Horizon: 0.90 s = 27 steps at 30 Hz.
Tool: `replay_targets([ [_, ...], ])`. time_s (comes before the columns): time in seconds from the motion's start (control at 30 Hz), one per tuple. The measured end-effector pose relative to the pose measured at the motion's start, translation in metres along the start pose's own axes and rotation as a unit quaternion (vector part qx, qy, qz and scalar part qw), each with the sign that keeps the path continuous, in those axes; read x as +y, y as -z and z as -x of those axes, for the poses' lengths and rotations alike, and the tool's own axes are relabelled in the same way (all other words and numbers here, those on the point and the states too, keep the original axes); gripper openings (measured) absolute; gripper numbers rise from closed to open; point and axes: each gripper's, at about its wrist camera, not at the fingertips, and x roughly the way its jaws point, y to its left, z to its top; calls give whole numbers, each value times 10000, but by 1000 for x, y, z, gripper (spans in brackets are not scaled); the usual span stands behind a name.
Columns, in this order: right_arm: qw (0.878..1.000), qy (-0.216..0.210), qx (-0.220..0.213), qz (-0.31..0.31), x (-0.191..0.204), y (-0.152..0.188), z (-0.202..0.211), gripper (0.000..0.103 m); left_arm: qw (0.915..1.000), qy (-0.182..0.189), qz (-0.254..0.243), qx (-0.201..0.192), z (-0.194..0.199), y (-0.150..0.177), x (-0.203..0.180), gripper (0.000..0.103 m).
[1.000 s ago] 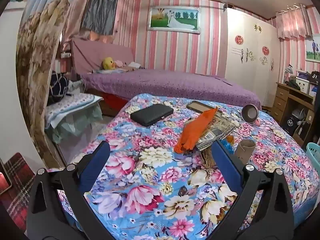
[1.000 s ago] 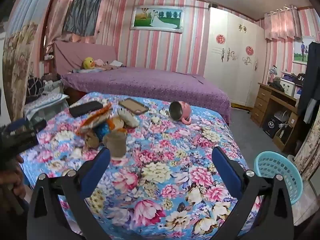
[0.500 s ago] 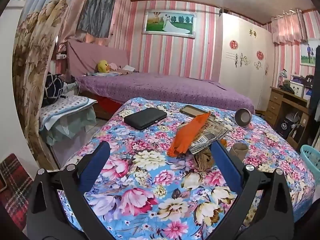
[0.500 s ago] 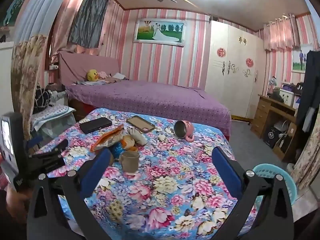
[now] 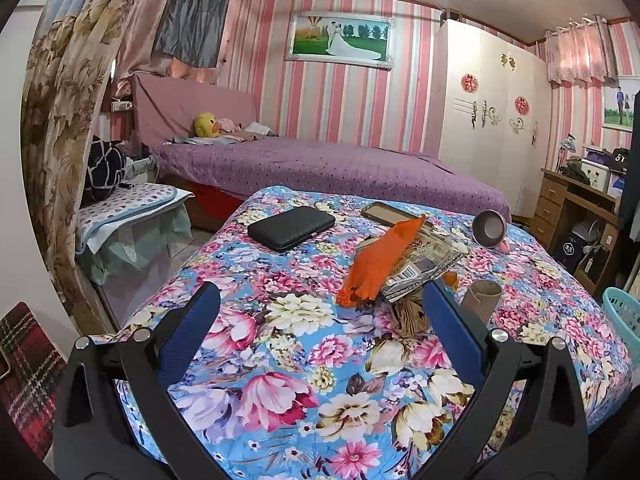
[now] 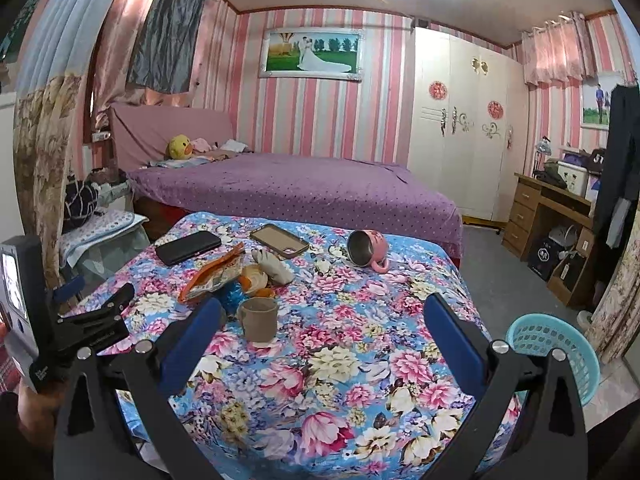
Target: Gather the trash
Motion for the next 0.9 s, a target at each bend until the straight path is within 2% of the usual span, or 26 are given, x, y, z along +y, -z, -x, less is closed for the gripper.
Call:
replay_targets([
  [0.1,10000,-37,63,-6,2,2,-5,99,10000,7,-9,29,-1,0,0,98],
  [0.23,9995,106,-91,276,4,-1,1,99,10000,-47,55,-55,1,-3,0,98],
  [0.33,9998,28,1,183,-1,1,4,99,10000,6,95,-27,2,-2,-1,98],
  [0.53,9998,-115,46,-182,-8,-1,-1,99,9999,-26,-154,45,-2,2,-10,98],
  [0.7,9997,-54,244,-58,-6,7,-15,99,9999,34,-51,125,-4,0,-8,98],
  [0.9,9997,-68,204,-63,-3,6,-16,99,9998,63,-99,159,-5,1,-9,98],
])
